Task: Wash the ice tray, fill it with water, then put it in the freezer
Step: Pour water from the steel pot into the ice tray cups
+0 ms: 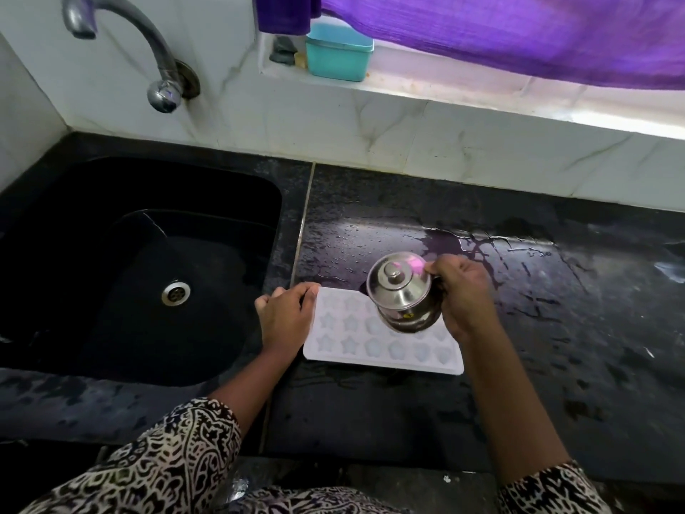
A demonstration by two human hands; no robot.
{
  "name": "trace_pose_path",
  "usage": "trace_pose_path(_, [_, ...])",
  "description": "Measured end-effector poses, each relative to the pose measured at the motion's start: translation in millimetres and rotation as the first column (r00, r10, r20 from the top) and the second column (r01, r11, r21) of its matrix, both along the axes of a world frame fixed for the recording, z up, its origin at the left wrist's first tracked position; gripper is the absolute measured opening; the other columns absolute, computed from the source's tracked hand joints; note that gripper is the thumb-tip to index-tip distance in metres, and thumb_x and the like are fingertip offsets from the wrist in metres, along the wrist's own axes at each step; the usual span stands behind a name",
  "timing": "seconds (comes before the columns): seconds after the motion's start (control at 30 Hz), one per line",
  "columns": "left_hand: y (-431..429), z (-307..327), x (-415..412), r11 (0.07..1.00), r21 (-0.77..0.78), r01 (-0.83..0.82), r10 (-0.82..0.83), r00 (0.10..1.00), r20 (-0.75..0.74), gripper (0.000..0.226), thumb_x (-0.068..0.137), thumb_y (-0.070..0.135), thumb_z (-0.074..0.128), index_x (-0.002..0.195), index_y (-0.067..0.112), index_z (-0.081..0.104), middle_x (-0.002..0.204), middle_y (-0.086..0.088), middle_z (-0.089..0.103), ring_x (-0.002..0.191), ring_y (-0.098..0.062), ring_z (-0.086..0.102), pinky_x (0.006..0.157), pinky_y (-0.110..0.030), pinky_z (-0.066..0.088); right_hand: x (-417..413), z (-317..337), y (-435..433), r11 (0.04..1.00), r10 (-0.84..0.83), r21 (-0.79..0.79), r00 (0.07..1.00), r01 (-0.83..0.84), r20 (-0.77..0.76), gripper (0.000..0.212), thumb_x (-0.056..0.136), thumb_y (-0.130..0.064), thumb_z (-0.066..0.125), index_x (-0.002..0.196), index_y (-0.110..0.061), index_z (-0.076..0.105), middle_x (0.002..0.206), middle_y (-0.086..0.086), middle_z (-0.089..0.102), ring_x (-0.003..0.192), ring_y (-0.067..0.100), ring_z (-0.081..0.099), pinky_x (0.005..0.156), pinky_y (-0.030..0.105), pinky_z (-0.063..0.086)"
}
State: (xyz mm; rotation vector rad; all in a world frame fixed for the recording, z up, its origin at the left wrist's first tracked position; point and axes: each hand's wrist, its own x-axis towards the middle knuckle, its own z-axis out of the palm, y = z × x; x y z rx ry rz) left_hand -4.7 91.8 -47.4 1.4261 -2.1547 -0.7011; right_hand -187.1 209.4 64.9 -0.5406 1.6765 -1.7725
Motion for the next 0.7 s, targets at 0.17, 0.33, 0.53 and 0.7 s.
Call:
trace_pose_path(0.17, [-0.3,0.4,0.7,1.000,0.001,0.009,-0.009,1.000,-0.009,0.028,0.100,0.036,0.042,0.106,0.032,0.069,0.091,0.005,0.072,0.097,-0.017,0.056,0.080,-0.030,0.017,18.5,-6.4,-11.6,0.997,0.041,0.073,0.994,-0.034,-0.101,0.038,0.080,0.006,0.055,0.048,-0.009,0.040,0.043,-0.001,0.034,0.042,0.010,0.032,0.043,0.018,0.031])
trace_pose_path(0.33, [-1.5,-0.6,0.6,1.000,0.006,0.013,-0.013,1.000,-0.002,0.028,0.099,0.037,0.042,0.106,0.033,0.068,0.091,0.005,0.072,0.097,-0.016,0.055,0.080,-0.030,0.017,25.1,-9.3,-18.8,0.982,0.109,0.172,0.971,-0.073,-0.213,0.026,0.079,0.000,0.059,0.056,-0.001,0.047,0.055,0.009,0.036,0.055,0.022,0.031,0.053,0.027,0.031])
trace_pose_path(0.53, [-2.7,-3.5,0.5,1.000,0.001,0.015,-0.015,1.000,0.008,0.029,0.099,0.038,0.041,0.107,0.034,0.068,0.090,0.004,0.071,0.094,-0.016,0.056,0.084,-0.033,0.021,25.4,-5.2,-21.1,0.981,0.095,0.191,0.963,-0.046,-0.253,0.024,0.078,0.001,0.059,0.057,0.001,0.048,0.054,0.007,0.033,0.052,0.020,0.029,0.050,0.024,0.031])
trace_pose_path(0.7, [-2.0,-2.7,0.8,1.000,-0.010,0.012,-0.012,1.000,0.002,0.028,0.099,0.037,0.042,0.105,0.032,0.069,0.088,0.004,0.071,0.093,-0.018,0.056,0.081,-0.032,0.019,26.4,-0.8,-20.1,0.981,0.088,0.191,0.961,-0.038,-0.262,0.021,0.079,0.002,0.057,0.060,0.004,0.050,0.054,0.008,0.035,0.050,0.019,0.031,0.048,0.022,0.032])
